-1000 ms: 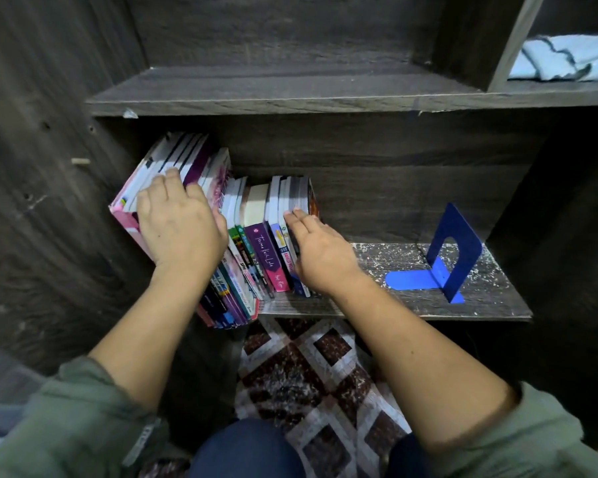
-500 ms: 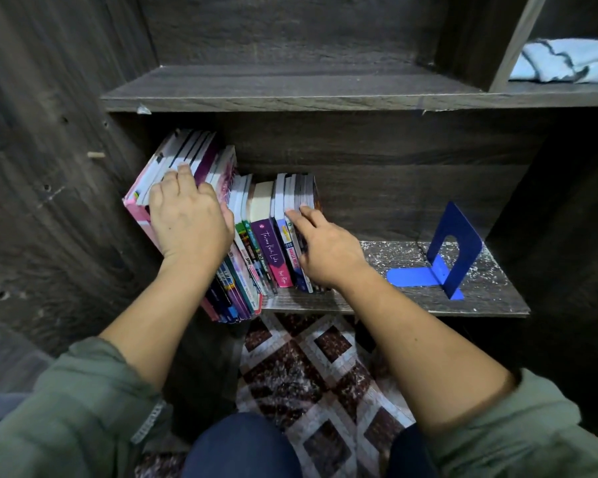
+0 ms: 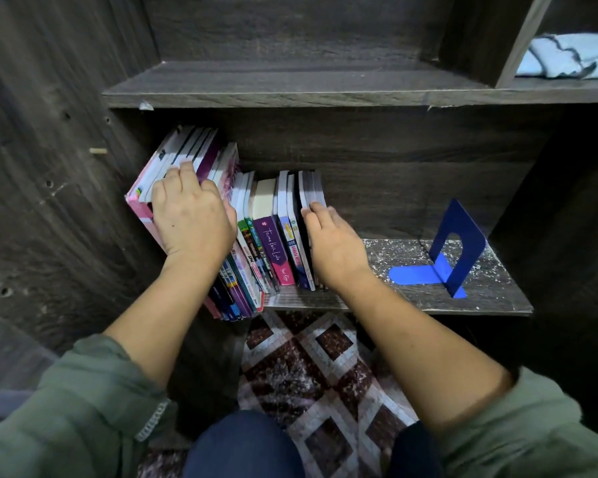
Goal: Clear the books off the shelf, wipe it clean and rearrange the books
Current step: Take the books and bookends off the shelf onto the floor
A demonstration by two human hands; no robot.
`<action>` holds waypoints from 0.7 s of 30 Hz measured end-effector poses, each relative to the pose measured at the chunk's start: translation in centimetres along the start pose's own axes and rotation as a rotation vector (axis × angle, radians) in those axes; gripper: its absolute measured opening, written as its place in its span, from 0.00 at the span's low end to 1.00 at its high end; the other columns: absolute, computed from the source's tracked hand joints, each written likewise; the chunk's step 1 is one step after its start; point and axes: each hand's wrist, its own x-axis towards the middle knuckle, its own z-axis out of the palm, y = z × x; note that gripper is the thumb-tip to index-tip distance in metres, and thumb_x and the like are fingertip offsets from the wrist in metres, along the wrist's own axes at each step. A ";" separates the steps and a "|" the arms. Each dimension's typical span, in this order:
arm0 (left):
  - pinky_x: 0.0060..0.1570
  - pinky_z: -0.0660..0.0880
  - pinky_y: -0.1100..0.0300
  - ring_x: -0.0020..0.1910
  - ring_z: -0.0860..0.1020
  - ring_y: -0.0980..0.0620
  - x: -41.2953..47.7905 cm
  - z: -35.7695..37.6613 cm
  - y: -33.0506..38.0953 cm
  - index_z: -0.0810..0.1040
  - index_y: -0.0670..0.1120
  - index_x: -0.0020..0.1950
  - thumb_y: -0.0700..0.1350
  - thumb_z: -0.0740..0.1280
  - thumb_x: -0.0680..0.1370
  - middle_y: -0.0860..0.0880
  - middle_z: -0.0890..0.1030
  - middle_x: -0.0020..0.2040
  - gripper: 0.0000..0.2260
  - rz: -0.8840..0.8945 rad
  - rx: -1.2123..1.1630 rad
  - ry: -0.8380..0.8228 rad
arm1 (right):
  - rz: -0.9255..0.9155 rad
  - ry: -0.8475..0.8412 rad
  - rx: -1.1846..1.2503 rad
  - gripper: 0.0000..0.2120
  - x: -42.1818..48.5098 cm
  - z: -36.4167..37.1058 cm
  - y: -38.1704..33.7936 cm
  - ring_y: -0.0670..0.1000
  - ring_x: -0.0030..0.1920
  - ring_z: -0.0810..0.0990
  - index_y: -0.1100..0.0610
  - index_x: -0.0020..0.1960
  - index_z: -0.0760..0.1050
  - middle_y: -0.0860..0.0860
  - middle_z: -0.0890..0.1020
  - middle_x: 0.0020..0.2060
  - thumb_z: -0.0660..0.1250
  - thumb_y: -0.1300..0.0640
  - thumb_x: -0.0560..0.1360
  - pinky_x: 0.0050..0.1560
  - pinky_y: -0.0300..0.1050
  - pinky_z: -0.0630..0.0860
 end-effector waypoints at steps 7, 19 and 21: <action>0.58 0.58 0.46 0.63 0.70 0.36 0.0 -0.3 0.3 0.79 0.34 0.53 0.46 0.65 0.74 0.35 0.72 0.65 0.16 -0.004 0.008 -0.019 | -0.356 -0.008 -0.430 0.21 2.4 -1.1 3.3 0.63 0.72 0.63 0.61 0.69 0.62 0.64 0.63 0.72 0.56 0.67 0.76 0.67 0.55 0.68; 0.76 0.44 0.50 0.78 0.41 0.45 -3.6 3.1 7.9 0.39 0.43 0.79 0.49 0.63 0.77 0.43 0.40 0.79 0.40 0.419 -0.243 -0.370 | -0.549 0.147 -1.042 0.21 2.6 2.9 6.1 0.66 0.73 0.61 0.55 0.68 0.73 0.55 0.74 0.68 0.63 0.49 0.78 0.69 0.71 0.37; 0.76 0.45 0.51 0.78 0.41 0.46 -3.7 3.7 8.2 0.42 0.43 0.79 0.46 0.64 0.76 0.44 0.41 0.79 0.39 0.376 -0.328 -0.375 | -0.540 0.128 -1.040 0.20 2.3 2.7 7.3 0.67 0.73 0.62 0.55 0.68 0.74 0.55 0.75 0.67 0.63 0.50 0.78 0.70 0.69 0.41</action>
